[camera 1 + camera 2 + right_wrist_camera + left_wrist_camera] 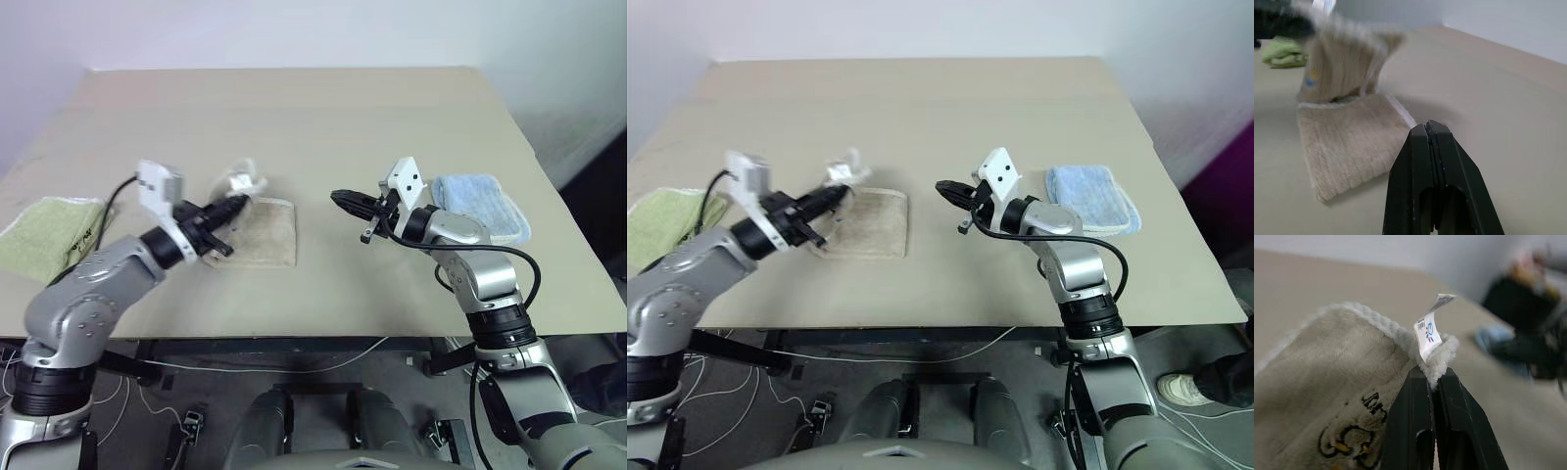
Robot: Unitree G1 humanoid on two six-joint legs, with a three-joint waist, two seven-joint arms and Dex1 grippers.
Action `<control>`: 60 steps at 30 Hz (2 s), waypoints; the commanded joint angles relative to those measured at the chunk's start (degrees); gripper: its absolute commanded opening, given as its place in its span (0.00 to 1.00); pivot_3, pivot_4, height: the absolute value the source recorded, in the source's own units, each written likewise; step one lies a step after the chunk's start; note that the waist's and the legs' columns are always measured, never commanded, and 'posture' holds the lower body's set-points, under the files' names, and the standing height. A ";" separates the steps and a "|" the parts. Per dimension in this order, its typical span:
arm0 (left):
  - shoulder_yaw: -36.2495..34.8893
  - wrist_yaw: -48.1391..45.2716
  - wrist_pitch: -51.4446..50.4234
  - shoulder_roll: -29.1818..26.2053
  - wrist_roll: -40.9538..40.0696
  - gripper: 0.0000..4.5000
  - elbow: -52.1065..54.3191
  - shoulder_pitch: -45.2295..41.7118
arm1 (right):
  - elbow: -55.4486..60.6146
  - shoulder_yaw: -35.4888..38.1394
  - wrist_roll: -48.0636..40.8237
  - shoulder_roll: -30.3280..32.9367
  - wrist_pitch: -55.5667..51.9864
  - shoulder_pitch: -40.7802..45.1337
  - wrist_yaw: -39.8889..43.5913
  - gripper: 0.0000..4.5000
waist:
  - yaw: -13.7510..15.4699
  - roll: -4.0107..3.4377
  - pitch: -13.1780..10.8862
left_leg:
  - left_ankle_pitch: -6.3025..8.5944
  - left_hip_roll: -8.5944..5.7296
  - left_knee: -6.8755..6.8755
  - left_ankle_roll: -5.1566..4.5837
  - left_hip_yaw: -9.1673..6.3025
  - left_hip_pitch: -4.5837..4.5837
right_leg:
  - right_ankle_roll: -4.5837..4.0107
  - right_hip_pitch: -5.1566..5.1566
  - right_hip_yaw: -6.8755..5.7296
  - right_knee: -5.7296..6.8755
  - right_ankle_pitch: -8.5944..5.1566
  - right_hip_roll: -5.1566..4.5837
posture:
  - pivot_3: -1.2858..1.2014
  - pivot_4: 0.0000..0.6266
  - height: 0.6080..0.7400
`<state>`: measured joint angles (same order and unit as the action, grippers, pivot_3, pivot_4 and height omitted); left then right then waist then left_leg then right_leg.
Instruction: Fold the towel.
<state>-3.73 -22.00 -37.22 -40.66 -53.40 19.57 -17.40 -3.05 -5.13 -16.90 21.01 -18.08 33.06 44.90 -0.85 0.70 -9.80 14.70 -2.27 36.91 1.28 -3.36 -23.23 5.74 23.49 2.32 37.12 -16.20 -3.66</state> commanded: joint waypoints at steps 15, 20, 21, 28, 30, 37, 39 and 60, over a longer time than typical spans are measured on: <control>8.84 -12.30 -1.78 0.74 19.02 0.39 -1.06 -2.44 | 5.09 1.00 -0.54 0.21 0.35 -1.09 -1.96 0.00 | -0.02 -0.03 -0.04 | 0.00 0.01 0.03 0.00 -0.01 -0.10 | 0.01 0.10 0.05 0.01 0.00 -0.09 | 0.52 0.24 1.00; -2.50 -12.99 -3.10 2.63 10.60 0.77 1.69 0.21 | 4.05 0.14 -0.44 -0.27 0.20 -0.01 -1.36 0.00 | -0.04 -0.02 -0.04 | 0.00 0.03 0.03 -0.01 -0.02 -0.13 | 0.01 0.13 0.07 0.01 0.01 -0.11 | 0.52 0.24 1.00; -5.74 -12.73 -2.61 3.22 8.85 0.85 2.05 0.74 | 3.73 -0.02 -0.47 -0.47 0.18 0.36 -1.23 0.00 | -0.10 -0.02 -0.04 | 0.00 0.03 0.06 -0.01 -0.03 -0.13 | 0.01 0.14 0.06 0.02 0.01 -0.12 | 0.52 0.24 1.00; -12.85 -5.09 2.61 3.63 17.01 0.81 -5.87 -0.16 | -0.19 -2.71 -0.38 -4.40 -1.16 4.72 -0.20 0.00 | -0.04 -0.02 -0.04 | 0.00 0.03 0.10 0.00 -0.03 -0.12 | 0.02 0.13 0.03 0.06 0.01 -0.08 | 0.52 0.24 1.00; -10.44 -6.25 5.49 2.96 21.13 0.71 -7.22 0.67 | -2.49 -3.62 -0.20 -6.19 -1.45 6.65 0.16 0.00 | -0.12 -0.02 -0.04 | 0.00 0.02 0.07 0.00 0.00 -0.12 | 0.02 0.16 0.00 0.06 0.01 -0.02 | 0.52 0.24 1.00; -5.38 -11.00 11.59 4.99 26.59 0.16 -11.43 0.09 | -16.74 -5.86 0.94 -14.22 -1.62 14.34 0.55 0.00 | -0.09 -0.02 -0.04 | 0.00 -0.01 0.09 0.00 -0.01 -0.15 | 0.02 0.18 -0.01 0.07 0.02 -0.05 | 0.52 0.24 1.00; -3.11 -12.70 13.02 4.66 28.90 0.01 -12.45 0.63 | -21.85 -6.06 1.97 -16.18 -2.02 15.65 -0.45 0.00 | -0.15 -0.02 -0.04 | -0.01 -0.01 0.05 0.01 0.00 -0.16 | 0.01 0.22 -0.01 0.07 0.01 -0.05 | 0.52 0.24 1.00; -16.77 -10.76 17.08 10.95 21.92 0.00 -10.53 6.40 | -7.78 -3.60 2.23 -12.13 -6.78 5.55 0.30 0.04 | -0.14 -0.03 0.01 | -0.04 -0.01 0.12 0.07 0.00 -0.47 | 0.02 0.63 0.03 0.28 0.02 -0.15 | 0.52 0.24 1.00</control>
<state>-17.17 -33.58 -19.76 -28.80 -29.40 6.64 -11.10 -16.06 -10.96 -11.25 8.57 -21.36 39.04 44.51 -0.99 0.67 -9.79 14.66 -2.27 37.02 1.35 -3.37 -23.70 5.76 24.12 2.36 37.39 -16.18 -3.80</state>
